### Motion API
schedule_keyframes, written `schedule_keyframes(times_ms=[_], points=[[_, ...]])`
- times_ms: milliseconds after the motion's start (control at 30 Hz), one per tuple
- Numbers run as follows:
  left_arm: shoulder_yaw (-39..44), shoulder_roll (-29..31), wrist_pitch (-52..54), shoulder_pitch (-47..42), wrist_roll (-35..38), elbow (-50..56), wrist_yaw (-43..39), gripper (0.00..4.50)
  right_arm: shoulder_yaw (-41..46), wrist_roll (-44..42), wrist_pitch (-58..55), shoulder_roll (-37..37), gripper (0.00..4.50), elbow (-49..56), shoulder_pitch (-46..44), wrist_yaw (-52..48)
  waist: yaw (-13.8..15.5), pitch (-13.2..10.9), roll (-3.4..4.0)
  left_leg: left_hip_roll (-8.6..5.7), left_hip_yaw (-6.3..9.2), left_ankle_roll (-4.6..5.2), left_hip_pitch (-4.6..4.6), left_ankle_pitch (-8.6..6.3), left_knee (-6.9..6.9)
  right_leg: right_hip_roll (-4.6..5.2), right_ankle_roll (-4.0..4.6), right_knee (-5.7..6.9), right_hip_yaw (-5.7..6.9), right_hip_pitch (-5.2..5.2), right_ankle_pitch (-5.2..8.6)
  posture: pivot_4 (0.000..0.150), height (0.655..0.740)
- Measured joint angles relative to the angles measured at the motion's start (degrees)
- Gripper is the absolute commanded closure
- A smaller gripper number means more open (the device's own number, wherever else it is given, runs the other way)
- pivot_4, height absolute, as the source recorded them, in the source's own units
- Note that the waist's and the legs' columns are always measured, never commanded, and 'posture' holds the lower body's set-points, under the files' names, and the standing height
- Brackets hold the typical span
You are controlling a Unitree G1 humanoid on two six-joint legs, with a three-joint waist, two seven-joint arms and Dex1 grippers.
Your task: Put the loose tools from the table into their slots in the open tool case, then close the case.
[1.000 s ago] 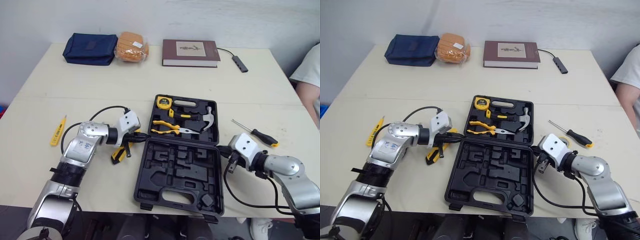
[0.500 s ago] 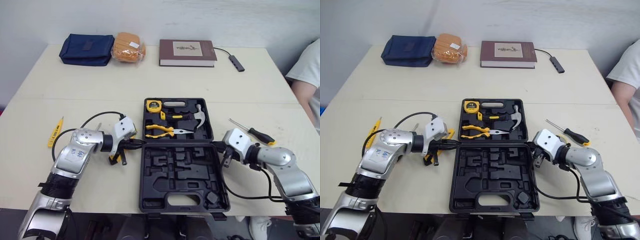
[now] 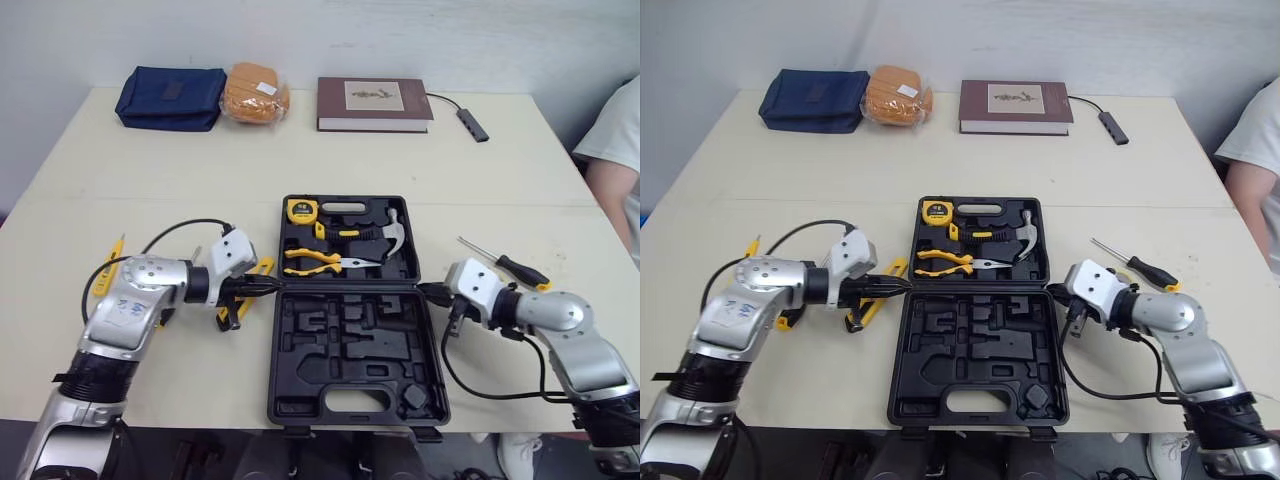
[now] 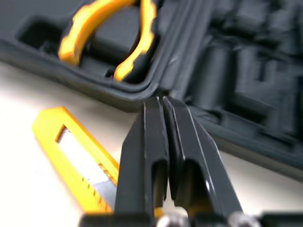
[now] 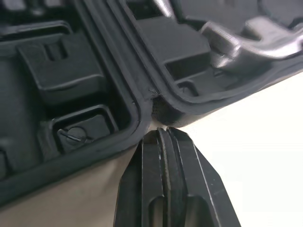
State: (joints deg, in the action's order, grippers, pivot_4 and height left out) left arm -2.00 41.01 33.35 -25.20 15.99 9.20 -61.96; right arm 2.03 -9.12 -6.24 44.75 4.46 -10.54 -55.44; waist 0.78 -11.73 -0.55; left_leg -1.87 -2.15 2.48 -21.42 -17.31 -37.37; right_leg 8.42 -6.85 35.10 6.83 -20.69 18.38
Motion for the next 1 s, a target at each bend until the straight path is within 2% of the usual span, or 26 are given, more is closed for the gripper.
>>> schedule_keyframes(times_ms=[100, 200, 233, 267, 333, 367, 500, 600, 767, 900, 1000], points=[[7.28, 2.93, -1.70, 3.47, 3.14, 0.94, -0.87, 3.63, 7.35, -5.27, 0.15, 3.35, 3.52, 0.01, 4.11, -3.90, 0.39, 0.00, 0.00, 0.01, 0.01, 0.01, 0.02, -0.01, 0.07, -0.01, 0.00, -0.09, 0.02, 0.03, 0.00, 0.150, 0.7400], [16.41, 5.57, -5.31, 11.76, 6.25, 0.40, -2.58, 2.25, 14.13, -9.09, 1.14, 6.25, 1.95, -0.11, 8.07, -7.23, 0.22, -0.01, 0.02, 0.03, -0.02, 0.02, 0.11, -0.03, 0.16, 0.00, 0.01, -0.14, 0.02, 0.07, -0.01, 0.150, 0.7400], [18.99, 7.14, -6.91, 14.94, 6.23, -1.29, -3.31, 1.88, 16.50, -9.48, 1.48, 7.08, 1.56, -0.43, 9.61, -7.74, 0.19, -0.01, 0.03, 0.04, -0.04, 0.02, 0.15, -0.03, 0.21, 0.00, 0.01, -0.16, 0.02, 0.08, -0.01, 0.150, 0.7400], [22.77, 8.73, -8.23, 18.32, 6.14, -4.20, -3.73, 1.32, 19.43, -9.63, 2.45, 7.83, 0.92, -1.34, 11.35, -7.95, 0.22, -0.02, 0.04, 0.07, -0.05, 0.01, 0.15, -0.05, 0.22, -0.02, 0.02, -0.23, 0.04, 0.06, 0.00, 0.150, 0.7400], [29.74, 10.34, -9.11, 21.89, 6.28, -8.87, -3.32, 0.44, 24.38, -9.62, 4.55, 8.39, 0.01, -3.47, 13.91, -7.78, 0.49, -0.03, 0.05, 0.09, -0.04, -0.03, 0.15, -0.22, 0.19, 0.00, 0.07, -0.38, 0.06, 0.06, -0.02, 0.150, 0.7400], [32.34, 10.98, -9.16, 22.93, 6.42, -9.95, -3.02, 0.02, 26.09, -9.63, 5.35, 8.44, 0.00, -4.17, 14.76, -7.79, 0.56, -0.03, 0.06, 0.09, -0.04, -0.28, 0.15, -0.41, 0.17, 0.04, 0.14, -0.40, 0.06, 0.07, -0.06, 0.150, 0.7400], [41.03, 12.78, -12.52, 28.34, 6.56, -14.05, -2.08, 0.02, 31.62, -10.03, 11.14, 8.45, 0.00, -7.89, 18.33, -8.93, 0.87, -0.04, 0.08, 0.09, -0.05, -0.26, 0.16, -0.45, 0.21, 0.12, 0.16, -0.61, 0.05, 0.11, -0.19, 0.150, 0.7400], [47.35, 16.05, -16.77, 33.08, 5.16, -25.94, -1.53, 0.02, 36.80, -8.25, 16.29, 8.97, 0.00, -17.96, 20.88, -6.65, 0.54, -0.04, 0.08, 0.13, -0.12, -0.30, 0.15, -0.57, 0.31, 0.08, 0.20, -0.70, 0.09, 0.03, -0.16, 0.150, 0.7400], [55.79, 22.33, -25.17, 35.89, 2.70, -45.13, 3.71, 0.02, 41.76, -4.22, 23.54, 11.75, 0.00, -33.63, 24.99, -1.86, 0.17, -0.05, 0.11, 0.21, -0.24, -0.28, 0.17, -0.64, 0.38, 0.09, 0.21, -0.76, 0.06, -0.02, -0.15, 0.150, 0.7400], [58.07, 25.31, -30.38, 37.80, 1.79, -56.40, 7.18, 0.02, 43.37, -4.94, 29.02, 12.01, 0.00, -40.38, 27.13, -2.77, -0.33, -0.05, 0.23, 0.25, -0.34, -0.25, 0.25, -0.69, 0.39, 0.11, 0.23, -0.72, -0.07, -0.01, -0.15, 0.150, 0.7400], [58.02, 25.06, -28.04, 38.55, 2.67, -58.62, 6.03, 0.02, 43.42, -5.48, 31.95, 11.82, 0.00, -42.99, 27.74, -2.72, -0.90, -0.05, 0.24, 0.32, -0.34, -0.16, 0.27, -0.74, 0.38, 0.11, 0.29, -0.69, -0.08, -0.02, -0.19, 0.150, 0.7400]])
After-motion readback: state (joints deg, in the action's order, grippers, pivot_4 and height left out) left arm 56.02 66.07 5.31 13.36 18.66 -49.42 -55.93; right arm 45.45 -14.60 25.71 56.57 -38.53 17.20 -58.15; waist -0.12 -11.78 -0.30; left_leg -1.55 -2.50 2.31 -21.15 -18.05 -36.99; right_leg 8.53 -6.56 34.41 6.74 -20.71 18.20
